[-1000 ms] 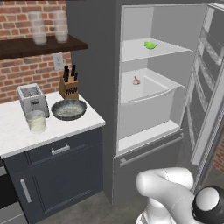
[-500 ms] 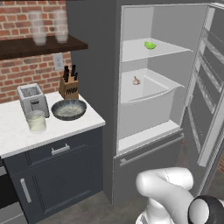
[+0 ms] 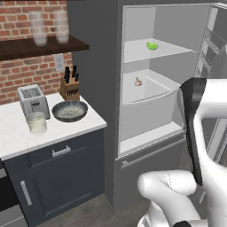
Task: Grab a lemon wedge from the fridge and one ice cube from the ice bowl, and put them in the glass of lemonade.
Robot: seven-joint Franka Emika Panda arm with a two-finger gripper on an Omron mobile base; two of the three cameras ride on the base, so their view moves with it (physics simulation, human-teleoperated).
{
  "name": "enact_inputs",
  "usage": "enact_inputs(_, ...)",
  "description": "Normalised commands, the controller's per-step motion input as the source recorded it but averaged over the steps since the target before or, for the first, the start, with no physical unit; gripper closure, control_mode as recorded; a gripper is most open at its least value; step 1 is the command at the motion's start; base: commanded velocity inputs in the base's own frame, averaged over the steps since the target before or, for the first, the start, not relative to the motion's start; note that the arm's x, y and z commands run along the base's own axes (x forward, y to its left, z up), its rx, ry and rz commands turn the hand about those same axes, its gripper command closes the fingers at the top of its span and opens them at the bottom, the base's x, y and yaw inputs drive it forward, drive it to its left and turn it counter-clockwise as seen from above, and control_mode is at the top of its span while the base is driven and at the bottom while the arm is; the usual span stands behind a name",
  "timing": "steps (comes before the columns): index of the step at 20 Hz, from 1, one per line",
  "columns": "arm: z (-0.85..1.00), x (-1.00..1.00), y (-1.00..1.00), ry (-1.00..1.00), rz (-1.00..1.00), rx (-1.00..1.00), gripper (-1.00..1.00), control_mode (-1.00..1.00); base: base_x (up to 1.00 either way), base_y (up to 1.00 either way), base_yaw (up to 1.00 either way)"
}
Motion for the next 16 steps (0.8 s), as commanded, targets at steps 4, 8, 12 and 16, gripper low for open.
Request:
enact_inputs(4, 0.0, 0.75, 0.38, 0.11, -0.19, -0.49, -1.0, -1.0, 0.0, 0.0, 0.0)
enact_inputs(8, -0.08, 0.65, 0.06, 0.05, -0.15, -0.33, -1.0, -1.0, 0.0, 0.0, 0.0)
enact_inputs(12, -0.15, 0.58, -0.25, 0.0, -0.13, -0.16, -1.0, -1.0, 0.0, 0.0, 0.0)
enact_inputs(16, -0.32, 0.59, -0.41, 0.0, -0.12, -0.09, -1.0, -1.0, 0.0, 0.0, 0.0)
